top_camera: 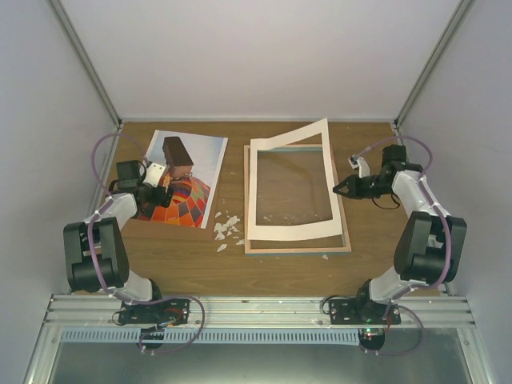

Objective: Put the photo into the frame
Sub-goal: Place the photo frame item in the photo frame.

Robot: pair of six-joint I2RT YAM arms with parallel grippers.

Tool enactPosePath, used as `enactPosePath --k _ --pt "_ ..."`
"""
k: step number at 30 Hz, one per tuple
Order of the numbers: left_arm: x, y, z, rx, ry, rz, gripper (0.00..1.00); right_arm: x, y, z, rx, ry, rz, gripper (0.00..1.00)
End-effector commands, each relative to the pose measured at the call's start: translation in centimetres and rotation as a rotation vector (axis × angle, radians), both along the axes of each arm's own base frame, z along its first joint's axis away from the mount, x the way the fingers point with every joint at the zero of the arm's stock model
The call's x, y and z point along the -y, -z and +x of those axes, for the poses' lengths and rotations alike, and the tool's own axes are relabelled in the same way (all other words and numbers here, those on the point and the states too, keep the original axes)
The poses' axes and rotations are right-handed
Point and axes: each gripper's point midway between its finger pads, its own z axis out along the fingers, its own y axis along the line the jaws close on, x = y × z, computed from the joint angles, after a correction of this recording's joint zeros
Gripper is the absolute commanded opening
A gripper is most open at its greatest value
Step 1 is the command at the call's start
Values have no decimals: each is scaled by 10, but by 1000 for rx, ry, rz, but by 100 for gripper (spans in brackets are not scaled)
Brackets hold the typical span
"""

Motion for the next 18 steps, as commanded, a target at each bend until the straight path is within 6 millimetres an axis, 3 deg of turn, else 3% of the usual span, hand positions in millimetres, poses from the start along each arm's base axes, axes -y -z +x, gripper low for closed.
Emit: enactPosePath --k 1,7,18 --pt "4 -22 9 72 13 0 99 5 -1 -11 6 -62 -50 1" --pt "7 -20 9 70 14 -9 99 13 6 -10 -19 -62 -81 1" --pt "6 -20 11 76 15 1 99 7 20 -9 -82 -85 -11 1"
